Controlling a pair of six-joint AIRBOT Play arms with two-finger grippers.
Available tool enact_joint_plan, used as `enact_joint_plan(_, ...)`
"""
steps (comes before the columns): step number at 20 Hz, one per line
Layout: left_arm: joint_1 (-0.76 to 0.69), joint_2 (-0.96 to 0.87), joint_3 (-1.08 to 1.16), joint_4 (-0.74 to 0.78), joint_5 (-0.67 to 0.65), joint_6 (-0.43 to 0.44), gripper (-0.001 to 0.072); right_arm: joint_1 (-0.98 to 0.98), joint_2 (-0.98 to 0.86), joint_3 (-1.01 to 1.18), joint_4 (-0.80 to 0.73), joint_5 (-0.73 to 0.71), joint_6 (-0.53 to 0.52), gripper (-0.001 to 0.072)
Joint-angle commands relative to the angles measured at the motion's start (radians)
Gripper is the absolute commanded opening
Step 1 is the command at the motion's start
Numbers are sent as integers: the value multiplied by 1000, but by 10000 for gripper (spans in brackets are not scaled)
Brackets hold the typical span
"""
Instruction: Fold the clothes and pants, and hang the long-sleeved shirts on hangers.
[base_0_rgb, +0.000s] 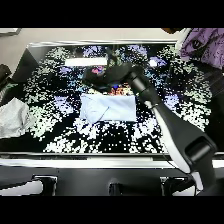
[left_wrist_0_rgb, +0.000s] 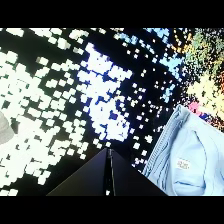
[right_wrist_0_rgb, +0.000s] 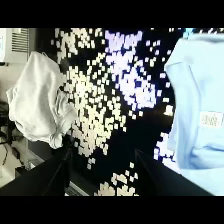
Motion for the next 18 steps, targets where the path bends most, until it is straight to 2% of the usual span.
enact_joint_plan(1, 1, -1, 0, -2, 1, 0, 19, -106, 82, 11, 5, -86, -75, 472)
enact_joint_plan(3, 1, 0, 0, -2, 1, 0, 20, -235, 119, 11, 3, -175, -130, 472)
enact_joint_plan(6, 1, 0, 0, -2, 1, 0, 20, -480, 120, 5, 1, -354, -267, 474)
enact_joint_plan(10, 1, 0, 0, -2, 1, 0, 20, -743, 5, 0, 51, -519, -406, 479)
enact_joint_plan(13, 1, 0, 0, -2, 1, 0, 20, -792, -116, -64, 146, -553, -486, 488)
enact_joint_plan(18, 1, 0, 0, -2, 2, 0, 20, -701, -250, -193, 222, -517, -583, 487)
